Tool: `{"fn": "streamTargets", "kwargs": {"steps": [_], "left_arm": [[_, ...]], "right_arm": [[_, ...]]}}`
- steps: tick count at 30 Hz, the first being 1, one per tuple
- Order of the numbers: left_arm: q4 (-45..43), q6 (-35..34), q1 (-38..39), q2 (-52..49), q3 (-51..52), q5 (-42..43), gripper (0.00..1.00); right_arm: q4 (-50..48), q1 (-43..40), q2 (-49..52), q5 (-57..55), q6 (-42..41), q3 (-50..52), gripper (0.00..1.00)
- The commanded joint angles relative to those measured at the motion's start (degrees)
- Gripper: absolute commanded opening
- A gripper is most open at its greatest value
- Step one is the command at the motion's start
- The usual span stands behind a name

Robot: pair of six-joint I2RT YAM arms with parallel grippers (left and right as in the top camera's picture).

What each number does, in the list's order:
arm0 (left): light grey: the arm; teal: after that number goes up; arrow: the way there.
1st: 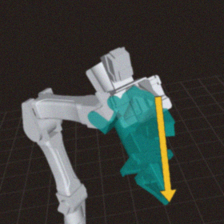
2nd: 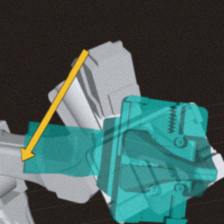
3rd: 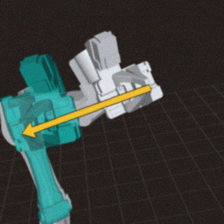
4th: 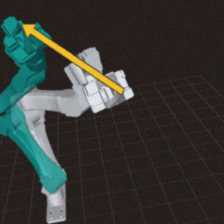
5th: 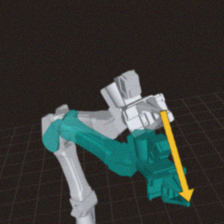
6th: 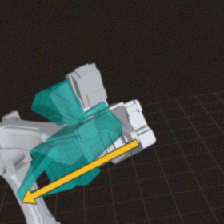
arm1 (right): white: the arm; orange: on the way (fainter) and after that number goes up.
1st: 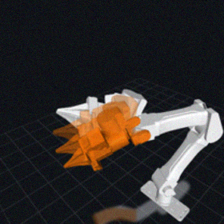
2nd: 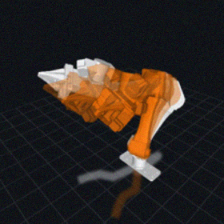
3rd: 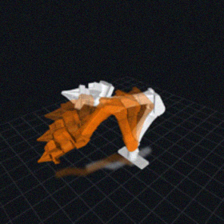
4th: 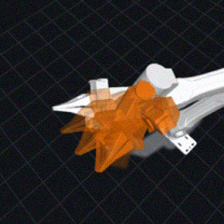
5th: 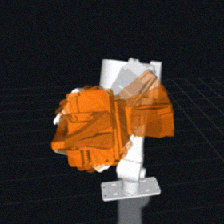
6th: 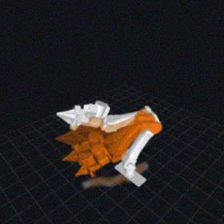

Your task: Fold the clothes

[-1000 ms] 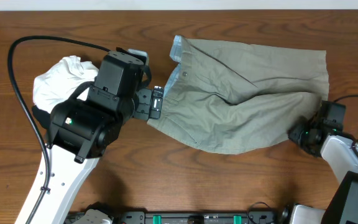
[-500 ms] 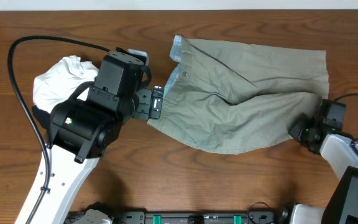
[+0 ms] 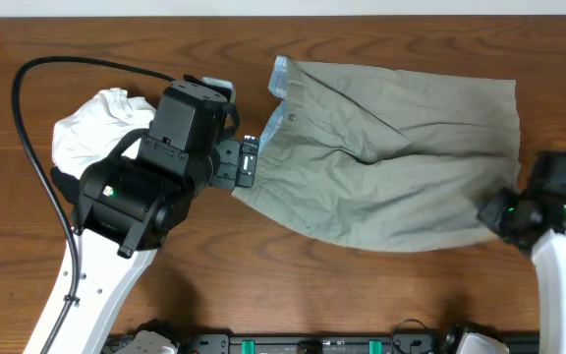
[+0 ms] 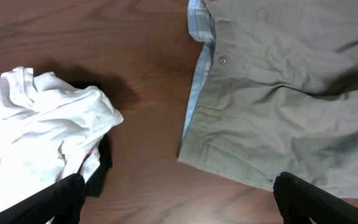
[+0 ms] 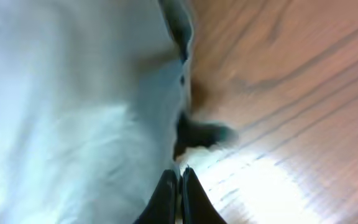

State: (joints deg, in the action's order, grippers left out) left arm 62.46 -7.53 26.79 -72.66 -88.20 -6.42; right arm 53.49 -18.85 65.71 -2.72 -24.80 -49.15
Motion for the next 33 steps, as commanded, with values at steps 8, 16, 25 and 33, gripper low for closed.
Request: {"fn": "streamTargets", "kwargs": {"steps": [8,16,25,33], "left_arm": [[-0.3,-0.5,0.0,-0.3,-0.5,-0.1,0.98],[-0.2,-0.5,0.0,-0.3,-0.5,-0.1,0.98],[0.3,-0.5,0.0,-0.3,-0.5,-0.1,0.98],[1.1,-0.5,0.0,-4.0,2.8,0.7,0.98]], "right_arm": [[8.8,-0.4,-4.2,-4.8,0.6,-1.5,0.01],[9.1,-0.4,-4.2,-6.0,-0.5,-1.5,0.65],[6.4,-0.4,-2.1,-4.3,-1.8,-0.7,0.60],[2.7,-0.4,7.5,-0.4,-1.7,1.9,0.48]]}}
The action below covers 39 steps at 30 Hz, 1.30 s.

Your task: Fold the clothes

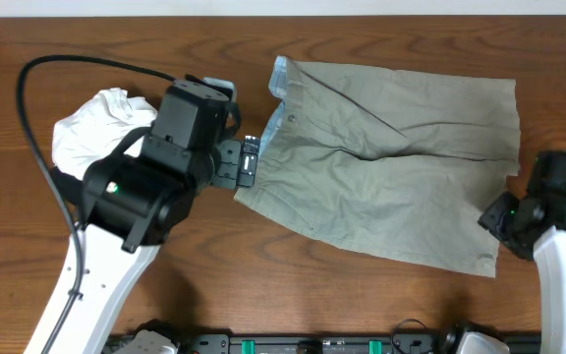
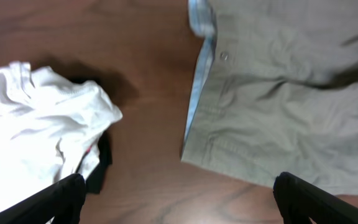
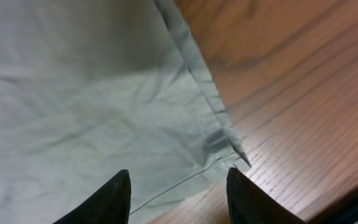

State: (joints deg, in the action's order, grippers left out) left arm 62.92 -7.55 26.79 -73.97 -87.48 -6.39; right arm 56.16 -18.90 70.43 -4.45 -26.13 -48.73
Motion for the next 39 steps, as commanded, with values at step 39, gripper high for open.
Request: {"fn": "streamTargets", "kwargs": {"steps": [39], "left_arm": [[-7.5,13.1,-1.8,-41.7,12.3,10.3,0.65]], "right_arm": [[1.4,-2.1,9.4,1.3,1.1,1.7,0.71]]}}
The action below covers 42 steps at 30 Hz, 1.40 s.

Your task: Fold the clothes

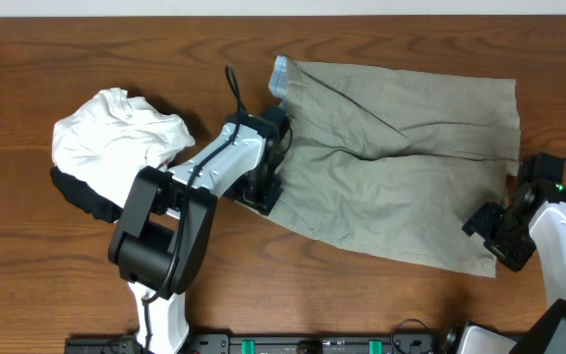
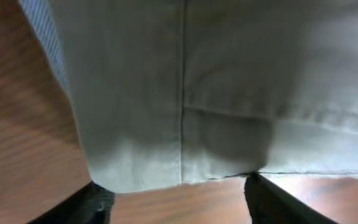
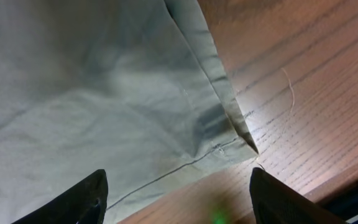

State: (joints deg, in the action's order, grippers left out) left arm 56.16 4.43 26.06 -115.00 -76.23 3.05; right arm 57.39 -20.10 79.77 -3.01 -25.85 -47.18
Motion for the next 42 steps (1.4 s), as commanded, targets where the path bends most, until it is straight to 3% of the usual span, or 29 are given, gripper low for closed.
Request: {"fn": "streamTargets", "kwargs": {"steps": [1,5,9,14,20,31,36,42], "left_arm": [[-1.5,1.0,-1.6,-0.7,1.3,0.8,0.62],[-4.3,0.6,-3.2,-0.7,2.3,0.9,0.50],[-5.9,-1.0,-4.6,-0.7,3.8,0.8,0.31],[-4.6,-8.8,-6.5,-0.7,5.2,0.8,0.06],[-2.0,-17.5,-8.2,-0.6,6.3,0.9,0.06],[-2.1,-18.1,-8.2,-0.6,6.3,4.0,0.06],[-2.7,-18.1,-8.2,-0.6,6.3,3.8,0.06],[-2.7,-18.0,-8.2,-0.6,6.3,3.8,0.07]], "right_arm": [[0.3,-0.9,0.0,-0.2,0.9,0.2,0.71],[0.5,-0.9,0.0,-0.1,0.8,0.2,0.71],[1.6,-0.9,0.0,0.0,0.9,0.2,0.72],[2.2,-0.9,0.0,0.0,0.9,0.2,0.72],[2.3,-0.9,0.0,0.1,0.9,0.2,0.72],[3.7,-0.9,0.0,2.0,1.0,3.3,0.78],[0.0,-0.9,0.0,2.5,-2.4,9.1,0.64],[-6.8,-0.9,0.0,3.2,-7.0,16.2,0.56]]}}
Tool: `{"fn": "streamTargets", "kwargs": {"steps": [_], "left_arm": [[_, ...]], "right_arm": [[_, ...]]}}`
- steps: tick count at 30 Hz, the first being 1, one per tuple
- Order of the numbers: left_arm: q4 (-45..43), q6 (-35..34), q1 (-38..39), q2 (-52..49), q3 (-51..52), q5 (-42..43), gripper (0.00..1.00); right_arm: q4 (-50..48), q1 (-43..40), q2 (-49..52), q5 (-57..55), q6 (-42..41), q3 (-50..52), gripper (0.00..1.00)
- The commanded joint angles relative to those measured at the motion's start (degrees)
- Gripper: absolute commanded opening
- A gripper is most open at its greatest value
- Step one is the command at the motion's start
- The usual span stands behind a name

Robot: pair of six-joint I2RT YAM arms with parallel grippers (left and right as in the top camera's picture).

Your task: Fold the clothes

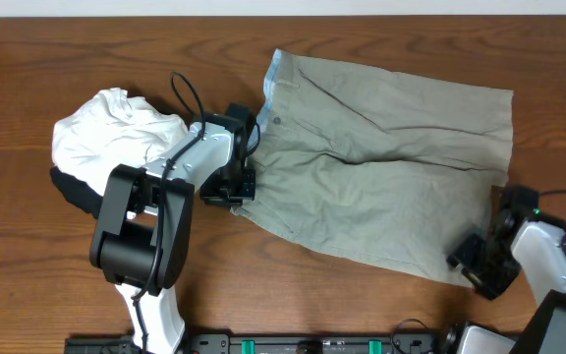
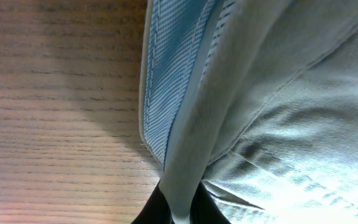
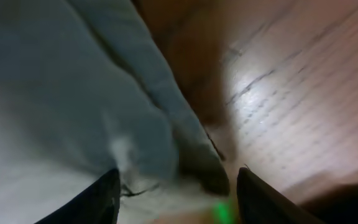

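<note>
Khaki shorts (image 1: 391,167) lie spread flat across the table, waistband to the left, legs to the right. My left gripper (image 1: 240,187) sits at the waistband's near corner; in the left wrist view it (image 2: 178,196) is shut on the waistband edge (image 2: 185,124), whose blue striped lining shows. My right gripper (image 1: 472,265) is down at the near right leg hem. Seen from the right wrist, the gripper (image 3: 178,180) is open, with the blurred hem corner (image 3: 160,137) between its fingers.
A crumpled white garment (image 1: 116,128) lies in a heap left of the shorts, on top of a dark cloth (image 1: 72,192). The wooden table (image 1: 86,285) runs to a front edge just below my right gripper.
My left gripper was open over the waistband's near corner and is now shut on the waistband. My right gripper, still open, has come down and left onto the near hem corner.
At first my right gripper was shut on the leg hem while the left hung open, high above the waistband. Then the right was open and the hem lay flat. Then the left was low over the waistband corner, and now it grips it.
</note>
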State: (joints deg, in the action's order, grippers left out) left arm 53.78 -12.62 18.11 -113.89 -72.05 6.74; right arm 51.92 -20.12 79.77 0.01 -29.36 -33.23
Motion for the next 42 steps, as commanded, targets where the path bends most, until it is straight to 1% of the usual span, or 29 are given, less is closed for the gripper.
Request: {"fn": "streamTargets", "kwargs": {"steps": [1,3,4,5,7,8,11,16,21,26,31,34,38,42], "left_arm": [[-0.3,-1.0,-0.2,-1.7,2.1,0.1,0.07],[-0.3,-0.9,-0.2,-1.7,2.1,0.1,0.07],[-0.3,-0.8,-0.2,-1.7,2.1,0.2,0.08],[-0.3,-0.5,-0.2,-1.7,2.1,0.2,0.08],[-0.1,0.1,-0.2,-1.7,2.1,0.2,0.06],[0.0,0.1,-0.2,-1.5,2.1,0.1,0.06],[0.9,0.1,-0.2,0.0,1.6,0.2,0.06],[5.5,-0.2,-0.2,6.7,-0.9,0.5,0.06],[9.6,-1.7,-0.2,19.5,-1.6,0.8,0.06],[11.2,-3.2,-0.2,34.4,-1.6,0.8,0.06],[12.7,-5.2,-0.2,46.9,-1.6,0.8,0.06],[14.6,-6.0,-0.2,51.6,-1.7,0.8,0.06],[15.5,-6.1,-0.2,56.4,-1.8,0.8,0.06],[13.0,-5.4,-0.2,56.1,-1.8,0.6,0.06]], "right_arm": [[-2.3,-0.9,0.0,1.1,-3.8,2.9,0.54],[-3.3,-0.9,0.0,1.8,-3.8,3.0,0.49],[-3.6,-0.9,0.0,1.7,-3.8,3.0,0.44],[-4.0,-0.9,0.0,1.3,-3.8,3.0,0.34],[-4.4,-0.9,0.0,0.1,-3.8,2.8,0.11],[-4.3,-0.9,0.0,-0.5,-3.8,2.4,0.01],[-2.4,-0.9,-0.3,-0.5,-2.3,0.4,0.01],[5.7,-0.9,-3.8,1.7,2.7,-7.1,0.01],[14.2,-0.9,-9.2,4.0,7.0,-16.0,0.01],[22.0,-0.9,-13.7,3.9,11.2,-24.1,0.01],[29.5,-0.9,-16.2,3.9,12.6,-29.0,0.01],[33.0,-0.9,-17.5,3.9,13.7,-31.1,0.01],[34.4,-0.9,-19.6,3.9,14.2,-33.7,0.01],[31.5,-0.9,-19.4,5.4,13.7,-34.8,0.01]]}}
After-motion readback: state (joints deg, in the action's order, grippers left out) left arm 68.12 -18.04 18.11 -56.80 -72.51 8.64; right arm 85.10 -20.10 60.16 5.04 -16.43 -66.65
